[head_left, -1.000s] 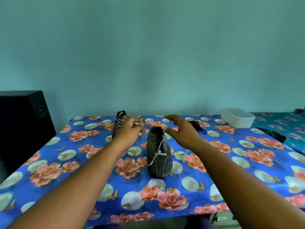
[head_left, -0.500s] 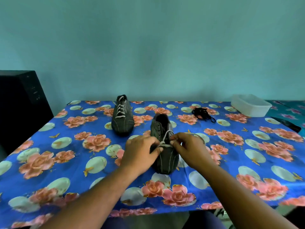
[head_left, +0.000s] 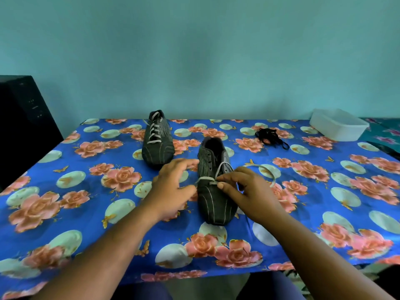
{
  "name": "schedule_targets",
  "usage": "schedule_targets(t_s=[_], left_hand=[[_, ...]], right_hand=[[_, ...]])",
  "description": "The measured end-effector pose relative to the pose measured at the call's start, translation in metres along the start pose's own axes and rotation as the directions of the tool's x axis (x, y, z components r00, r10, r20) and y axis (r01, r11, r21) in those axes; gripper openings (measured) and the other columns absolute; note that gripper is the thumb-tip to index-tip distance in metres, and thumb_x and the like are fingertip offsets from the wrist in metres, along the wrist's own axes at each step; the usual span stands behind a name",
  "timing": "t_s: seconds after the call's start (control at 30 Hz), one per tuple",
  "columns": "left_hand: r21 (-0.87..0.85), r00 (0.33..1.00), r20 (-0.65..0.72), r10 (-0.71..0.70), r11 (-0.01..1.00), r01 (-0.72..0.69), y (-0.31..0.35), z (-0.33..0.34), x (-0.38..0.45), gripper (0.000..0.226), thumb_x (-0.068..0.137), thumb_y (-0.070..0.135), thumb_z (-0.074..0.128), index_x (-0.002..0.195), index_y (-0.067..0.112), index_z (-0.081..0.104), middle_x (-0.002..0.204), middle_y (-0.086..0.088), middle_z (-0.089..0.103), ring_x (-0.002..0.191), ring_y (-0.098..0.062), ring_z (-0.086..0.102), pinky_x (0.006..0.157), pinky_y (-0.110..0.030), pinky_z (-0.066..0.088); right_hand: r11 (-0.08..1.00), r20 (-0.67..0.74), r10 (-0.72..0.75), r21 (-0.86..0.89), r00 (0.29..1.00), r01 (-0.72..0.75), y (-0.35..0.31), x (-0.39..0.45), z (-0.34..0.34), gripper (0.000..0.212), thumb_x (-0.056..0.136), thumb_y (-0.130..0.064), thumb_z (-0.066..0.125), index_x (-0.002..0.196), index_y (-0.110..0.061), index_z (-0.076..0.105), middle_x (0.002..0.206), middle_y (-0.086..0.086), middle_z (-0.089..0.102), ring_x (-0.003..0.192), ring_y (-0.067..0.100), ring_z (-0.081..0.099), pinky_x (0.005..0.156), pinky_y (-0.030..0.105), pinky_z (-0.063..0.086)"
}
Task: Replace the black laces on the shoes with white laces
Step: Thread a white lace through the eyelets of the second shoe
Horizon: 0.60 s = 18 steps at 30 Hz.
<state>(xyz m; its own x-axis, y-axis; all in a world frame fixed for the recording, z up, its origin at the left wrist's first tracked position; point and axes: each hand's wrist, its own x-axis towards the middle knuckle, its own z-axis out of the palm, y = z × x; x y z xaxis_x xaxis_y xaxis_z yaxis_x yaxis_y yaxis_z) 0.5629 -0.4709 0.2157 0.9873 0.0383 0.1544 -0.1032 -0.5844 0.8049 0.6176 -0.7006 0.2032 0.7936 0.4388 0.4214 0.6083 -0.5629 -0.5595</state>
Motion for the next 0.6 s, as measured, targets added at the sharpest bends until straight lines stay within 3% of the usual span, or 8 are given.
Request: schedule_targets(t_s=[0.07,0.1,0.17,0.23,0.33,0.4,0.5,0.6], left_hand=[[0.103,0.99,0.029,0.137,0.985,-0.139,0.005,0.005,-0.002,0.058,0.077,0.05,0.055,0.135,0.053,0.049,0.131,0.038,0.042,0.13,-0.007,0.041,0.112,-0.047,0.032],[0.172,0.981,0.046,0.187,0.966,-0.192,0.006,0.009,-0.001,0.063,0.078,0.061,0.05,0.14,0.05,0.049,0.139,0.035,0.04,0.137,-0.003,0.032,0.113,-0.04,0.024],[0.32,0.968,0.068,0.24,0.914,-0.249,0.002,0.019,0.002,0.07,0.082,0.075,0.036,0.145,0.046,0.046,0.148,0.022,0.04,0.142,-0.003,0.026,0.113,-0.037,0.019],[0.397,0.964,0.068,0.256,0.88,-0.261,-0.004,0.027,0.004,0.068,0.086,0.076,0.029,0.144,0.045,0.047,0.149,0.019,0.041,0.143,-0.008,0.029,0.115,-0.042,0.023],[0.318,0.971,0.02,0.236,0.92,-0.23,-0.008,0.034,0.004,0.065,0.085,0.074,0.034,0.139,0.043,0.052,0.145,0.021,0.043,0.137,-0.004,0.033,0.108,-0.039,0.027],[0.267,0.971,-0.02,0.238,0.937,-0.224,-0.009,0.037,0.004,0.064,0.083,0.072,0.04,0.136,0.041,0.055,0.142,0.022,0.045,0.134,-0.001,0.034,0.106,-0.037,0.028],[0.221,0.971,-0.05,0.235,0.951,-0.219,-0.013,0.042,0.004,0.059,0.084,0.07,0.046,0.134,0.039,0.054,0.141,0.02,0.046,0.134,-0.005,0.04,0.109,-0.046,0.035],[0.166,0.972,-0.071,0.224,0.963,-0.21,-0.016,0.044,0.002,0.059,0.086,0.069,0.046,0.134,0.036,0.054,0.14,0.021,0.045,0.132,-0.003,0.043,0.107,-0.047,0.037]], right_hand=[[0.999,0.029,-0.004,-0.033,1.0,0.005,-0.005,0.003,0.003,0.016,0.094,-0.043,0.066,0.103,-0.033,0.075,0.089,-0.016,0.058,0.082,0.001,0.057,0.066,0.016,0.042],[1.0,0.035,0.013,-0.017,0.999,-0.012,-0.007,0.004,0.003,0.013,0.094,-0.041,0.067,0.099,-0.032,0.074,0.088,-0.015,0.059,0.08,0.003,0.057,0.067,0.021,0.046],[0.992,0.048,0.084,0.093,0.995,-0.088,-0.008,0.004,0.005,0.008,0.093,-0.035,0.069,0.091,-0.029,0.073,0.083,-0.003,0.062,0.074,0.011,0.059,0.067,0.036,0.052],[0.934,0.084,0.182,0.298,0.98,-0.199,-0.01,0.004,0.006,0.008,0.094,-0.029,0.07,0.088,-0.024,0.071,0.081,0.013,0.064,0.073,0.026,0.06,0.071,0.045,0.053],[0.831,0.142,0.259,0.471,0.956,-0.295,-0.009,0.003,0.005,0.009,0.096,-0.022,0.068,0.09,-0.015,0.07,0.083,0.017,0.064,0.073,0.018,0.058,0.072,0.038,0.052],[0.819,0.169,0.264,0.481,0.95,-0.313,-0.007,0.002,0.004,0.01,0.098,-0.02,0.065,0.092,-0.012,0.068,0.082,0.009,0.063,0.076,0.013,0.058,0.072,0.032,0.05],[0.78,0.202,0.273,0.526,0.941,-0.34,0.0,0.0,0.002,0.011,0.099,-0.018,0.062,0.092,-0.011,0.067,0.083,0.004,0.064,0.079,0.013,0.058,0.075,0.032,0.05],[0.818,0.196,0.257,0.477,0.946,-0.321,-0.002,0.001,-0.001,0.013,0.099,-0.023,0.063,0.09,-0.015,0.067,0.082,0.003,0.066,0.078,0.012,0.06,0.075,0.033,0.051]])
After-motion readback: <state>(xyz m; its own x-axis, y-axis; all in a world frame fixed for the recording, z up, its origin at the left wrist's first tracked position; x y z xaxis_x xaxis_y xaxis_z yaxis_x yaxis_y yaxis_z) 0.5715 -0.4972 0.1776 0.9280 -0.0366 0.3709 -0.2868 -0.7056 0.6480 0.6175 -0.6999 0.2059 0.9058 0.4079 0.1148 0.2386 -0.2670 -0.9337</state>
